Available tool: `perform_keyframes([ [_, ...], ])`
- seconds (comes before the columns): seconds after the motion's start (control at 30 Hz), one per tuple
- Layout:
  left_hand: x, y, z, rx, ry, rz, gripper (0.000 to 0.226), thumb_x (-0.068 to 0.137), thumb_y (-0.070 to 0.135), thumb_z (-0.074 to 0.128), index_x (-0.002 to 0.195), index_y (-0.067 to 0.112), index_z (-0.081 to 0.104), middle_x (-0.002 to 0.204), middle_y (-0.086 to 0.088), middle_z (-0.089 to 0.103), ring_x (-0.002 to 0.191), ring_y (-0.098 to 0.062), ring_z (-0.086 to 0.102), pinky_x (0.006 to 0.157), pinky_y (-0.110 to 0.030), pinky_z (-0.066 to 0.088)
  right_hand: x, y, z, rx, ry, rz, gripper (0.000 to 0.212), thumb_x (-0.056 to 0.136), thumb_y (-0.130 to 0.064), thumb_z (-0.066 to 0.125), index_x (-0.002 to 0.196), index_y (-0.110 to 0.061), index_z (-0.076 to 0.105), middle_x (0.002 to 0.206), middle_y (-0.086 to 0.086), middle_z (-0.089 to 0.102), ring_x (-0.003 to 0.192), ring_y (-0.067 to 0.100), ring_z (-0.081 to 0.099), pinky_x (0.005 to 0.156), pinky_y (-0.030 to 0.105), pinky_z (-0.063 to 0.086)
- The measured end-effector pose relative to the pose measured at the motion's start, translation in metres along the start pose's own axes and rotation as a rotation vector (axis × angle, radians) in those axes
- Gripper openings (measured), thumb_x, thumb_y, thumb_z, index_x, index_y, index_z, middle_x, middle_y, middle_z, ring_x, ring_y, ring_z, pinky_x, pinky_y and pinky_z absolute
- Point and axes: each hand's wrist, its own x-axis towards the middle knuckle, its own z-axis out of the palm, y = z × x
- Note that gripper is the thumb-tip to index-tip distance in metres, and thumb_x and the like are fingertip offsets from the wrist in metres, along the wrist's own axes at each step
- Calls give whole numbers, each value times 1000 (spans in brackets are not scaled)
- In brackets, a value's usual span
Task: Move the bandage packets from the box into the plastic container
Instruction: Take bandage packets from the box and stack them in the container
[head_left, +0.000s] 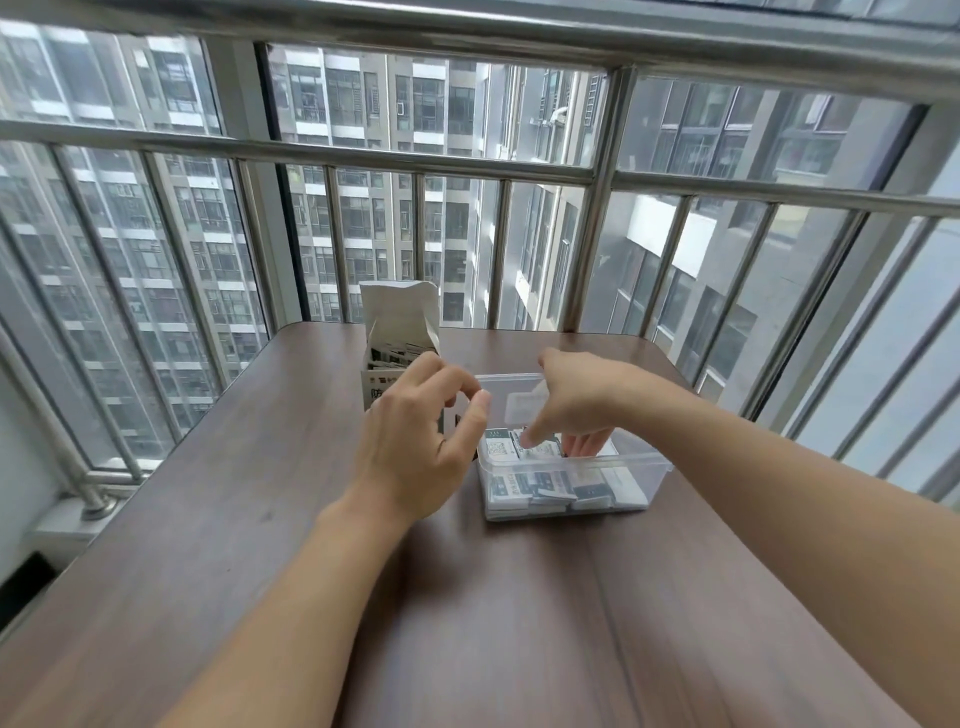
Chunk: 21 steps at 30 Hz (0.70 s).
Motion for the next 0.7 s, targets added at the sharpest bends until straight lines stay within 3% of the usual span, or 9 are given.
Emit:
perform_keyframes([
  [0.13,1,0,-1,7,5,0,29,95,40,50,81,20,66,77,21,45,64,-6,49,59,-24,39,0,-1,4,-16,15,15,72,77,-32,89,123,-9,38,83,16,73,68,27,77,64,41,65],
  [0.47,1,-1,1,3,7,1,29,96,41,49,80,22,64,77,21,45,69,0,49,59,-29,42,-5,-10,11,-34,24,34,91,76,-34,89,138,-4,29,91,13,72,78,28,76,70,41,65],
  [0.7,1,-3,1,11,-1,-3,33,97,43,47,83,20,66,79,19,46,69,1,49,60,-30,41,-6,-6,6,94,11,32,79,75,-33,90,124,-10,33,83,17,74,69,26,76,59,33,64],
])
